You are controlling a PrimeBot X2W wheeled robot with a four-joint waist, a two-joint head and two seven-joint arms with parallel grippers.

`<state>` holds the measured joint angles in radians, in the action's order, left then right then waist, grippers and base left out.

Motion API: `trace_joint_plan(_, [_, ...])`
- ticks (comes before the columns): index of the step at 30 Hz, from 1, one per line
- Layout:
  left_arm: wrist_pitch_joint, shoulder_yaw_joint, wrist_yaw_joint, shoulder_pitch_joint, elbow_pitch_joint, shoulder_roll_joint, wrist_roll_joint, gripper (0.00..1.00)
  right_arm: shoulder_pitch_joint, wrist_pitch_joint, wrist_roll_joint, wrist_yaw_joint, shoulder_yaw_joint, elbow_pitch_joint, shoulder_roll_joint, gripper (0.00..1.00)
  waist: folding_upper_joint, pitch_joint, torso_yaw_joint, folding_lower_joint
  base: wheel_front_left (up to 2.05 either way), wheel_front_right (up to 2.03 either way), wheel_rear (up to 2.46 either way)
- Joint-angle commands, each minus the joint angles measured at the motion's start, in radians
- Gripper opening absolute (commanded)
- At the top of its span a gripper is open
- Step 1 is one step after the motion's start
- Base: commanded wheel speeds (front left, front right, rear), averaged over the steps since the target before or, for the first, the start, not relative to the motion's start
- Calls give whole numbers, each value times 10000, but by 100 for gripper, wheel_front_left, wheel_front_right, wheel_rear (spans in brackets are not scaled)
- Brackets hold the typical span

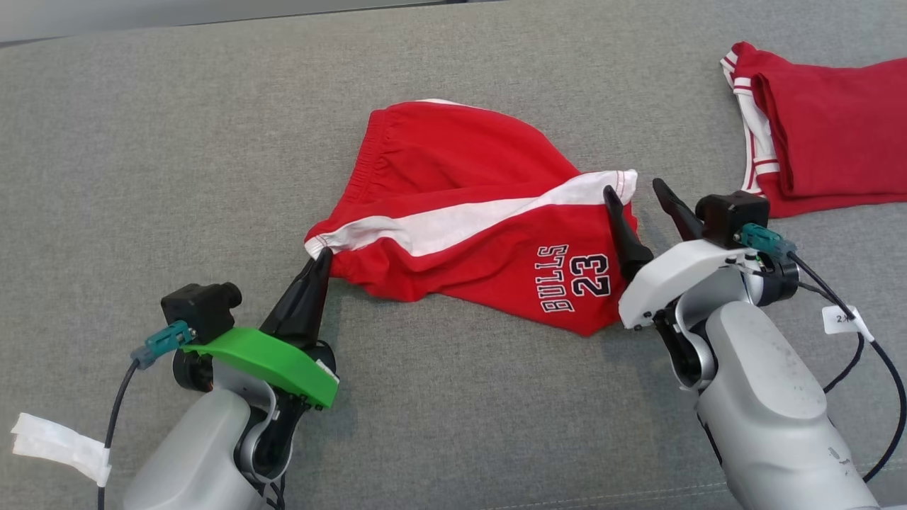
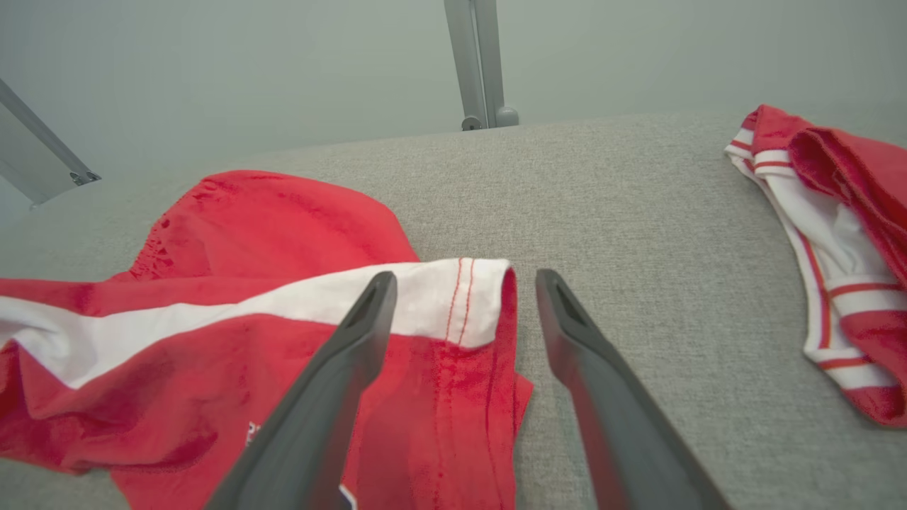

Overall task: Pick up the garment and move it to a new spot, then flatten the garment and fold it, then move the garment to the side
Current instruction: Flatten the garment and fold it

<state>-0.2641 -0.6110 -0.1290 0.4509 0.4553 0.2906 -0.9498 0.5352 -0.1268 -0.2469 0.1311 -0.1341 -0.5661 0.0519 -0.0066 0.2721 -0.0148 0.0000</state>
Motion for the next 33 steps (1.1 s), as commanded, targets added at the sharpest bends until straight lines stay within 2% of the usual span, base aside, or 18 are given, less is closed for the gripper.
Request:
trace_joint_plan(1, [0, 18, -19, 14, 57, -53, 71, 0, 253, 158, -268, -8, -94, -285, 56, 100, 66, 24, 134, 0, 0, 0, 0])
trace_joint_plan(15, [-2, -87, -19, 385, 259, -272, 210, 0, 1636, 682, -1356, -8, -726, -2038, 379, 100, 66, 245, 451, 0, 0, 0, 0])
trace_joint_plan(16, [-1, -94, -19, 400, 269, -281, 214, 0, 1719, 668, -1436, -8, -787, -2098, 399, 94, 66, 254, 460, 0, 0, 0, 0])
trace_joint_plan(19, [-1, -97, -19, 420, 303, -289, 217, 0, 1870, 780, -1656, -8, -1022, -2292, 417, 52, 66, 265, 471, 0, 0, 0, 0])
trace_joint_plan(24, [-2, -39, -19, 469, 304, -288, 203, 0, 2032, 685, -2024, -8, -1337, -2479, 482, 26, 66, 268, 468, 0, 0, 0, 0])
trace_joint_plan(26, [-2, -2, -19, 478, 298, -290, 209, 0, 2100, 605, -2113, -8, -1453, -2551, 522, 3, 66, 267, 469, 0, 0, 0, 0])
trace_joint_plan(27, [-2, 23, -19, 479, 292, -292, 214, 0, 2144, 549, -2141, -8, -1501, -2577, 541, 0, 66, 265, 469, 0, 0, 0, 0])
trace_joint_plan(33, [-1, 467, -19, 338, 89, -264, 398, 0, 2311, 10, -2409, -8, -1757, -2573, 699, 0, 66, 138, 430, 0, 0, 0, 0])
